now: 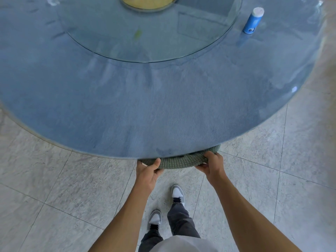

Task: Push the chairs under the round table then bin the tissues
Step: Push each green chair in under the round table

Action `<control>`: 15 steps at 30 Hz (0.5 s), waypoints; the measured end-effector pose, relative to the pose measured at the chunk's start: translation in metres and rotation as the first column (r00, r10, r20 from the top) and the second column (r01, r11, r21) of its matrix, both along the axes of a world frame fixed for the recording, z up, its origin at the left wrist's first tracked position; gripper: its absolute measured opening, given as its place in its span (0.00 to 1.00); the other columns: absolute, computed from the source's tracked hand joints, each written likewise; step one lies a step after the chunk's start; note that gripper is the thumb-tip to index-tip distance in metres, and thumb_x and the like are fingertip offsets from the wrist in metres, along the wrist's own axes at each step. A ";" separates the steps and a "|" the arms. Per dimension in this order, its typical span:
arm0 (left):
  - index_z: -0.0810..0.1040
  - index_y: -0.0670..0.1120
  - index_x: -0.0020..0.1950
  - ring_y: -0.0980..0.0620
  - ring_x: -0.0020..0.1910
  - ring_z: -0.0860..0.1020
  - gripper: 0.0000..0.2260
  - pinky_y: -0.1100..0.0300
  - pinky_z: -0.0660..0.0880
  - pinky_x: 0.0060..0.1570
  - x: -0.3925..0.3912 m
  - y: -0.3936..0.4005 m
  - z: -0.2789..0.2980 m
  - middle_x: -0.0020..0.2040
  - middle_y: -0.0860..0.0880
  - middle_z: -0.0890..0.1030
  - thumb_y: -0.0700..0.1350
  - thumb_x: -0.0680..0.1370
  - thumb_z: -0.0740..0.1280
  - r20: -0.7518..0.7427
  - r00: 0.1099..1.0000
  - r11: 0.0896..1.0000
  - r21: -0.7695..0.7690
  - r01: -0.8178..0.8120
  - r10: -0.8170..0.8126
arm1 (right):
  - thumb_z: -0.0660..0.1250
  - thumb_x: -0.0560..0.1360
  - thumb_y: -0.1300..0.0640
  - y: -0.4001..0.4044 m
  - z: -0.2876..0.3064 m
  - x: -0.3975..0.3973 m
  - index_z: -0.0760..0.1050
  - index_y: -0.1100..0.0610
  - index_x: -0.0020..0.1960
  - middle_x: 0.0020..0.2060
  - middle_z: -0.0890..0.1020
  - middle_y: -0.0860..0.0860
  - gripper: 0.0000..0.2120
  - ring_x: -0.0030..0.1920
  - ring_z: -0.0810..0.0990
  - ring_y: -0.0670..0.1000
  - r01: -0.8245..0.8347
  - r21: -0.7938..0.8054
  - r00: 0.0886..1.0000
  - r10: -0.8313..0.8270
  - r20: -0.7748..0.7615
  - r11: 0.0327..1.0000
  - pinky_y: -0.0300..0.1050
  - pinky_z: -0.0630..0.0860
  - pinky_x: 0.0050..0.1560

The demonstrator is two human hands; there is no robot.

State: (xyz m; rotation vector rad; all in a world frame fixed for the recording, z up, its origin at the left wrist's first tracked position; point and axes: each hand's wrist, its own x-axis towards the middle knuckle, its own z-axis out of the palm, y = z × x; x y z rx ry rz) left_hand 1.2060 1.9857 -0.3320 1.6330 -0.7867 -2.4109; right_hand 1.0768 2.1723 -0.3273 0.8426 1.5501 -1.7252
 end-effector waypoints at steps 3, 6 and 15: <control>0.66 0.46 0.72 0.39 0.66 0.75 0.29 0.35 0.73 0.62 -0.003 0.002 0.000 0.67 0.40 0.74 0.26 0.75 0.67 -0.002 1.000 1.000 0.001 -0.008 0.008 | 0.57 0.75 0.68 0.001 -0.001 -0.005 0.69 0.68 0.63 0.58 0.77 0.65 0.17 0.57 0.79 0.66 -0.010 0.007 1.000 0.010 0.012 1.000 0.67 0.81 0.51; 0.66 0.46 0.73 0.39 0.66 0.74 0.30 0.35 0.72 0.63 -0.004 0.004 0.001 0.68 0.41 0.74 0.27 0.75 0.67 -0.004 1.000 1.000 -0.009 -0.009 0.009 | 0.57 0.75 0.68 0.001 -0.001 -0.006 0.68 0.68 0.64 0.58 0.76 0.65 0.18 0.57 0.79 0.66 -0.015 0.008 1.000 0.015 0.017 1.000 0.67 0.80 0.51; 0.67 0.46 0.72 0.43 0.61 0.79 0.28 0.48 0.80 0.56 0.008 0.009 0.014 0.67 0.41 0.75 0.33 0.75 0.71 0.061 0.997 0.995 -0.086 0.044 -0.039 | 0.60 0.77 0.64 0.007 0.008 0.001 0.68 0.65 0.65 0.59 0.77 0.63 0.16 0.56 0.81 0.62 -0.077 0.028 0.997 0.077 -0.012 0.997 0.60 0.82 0.53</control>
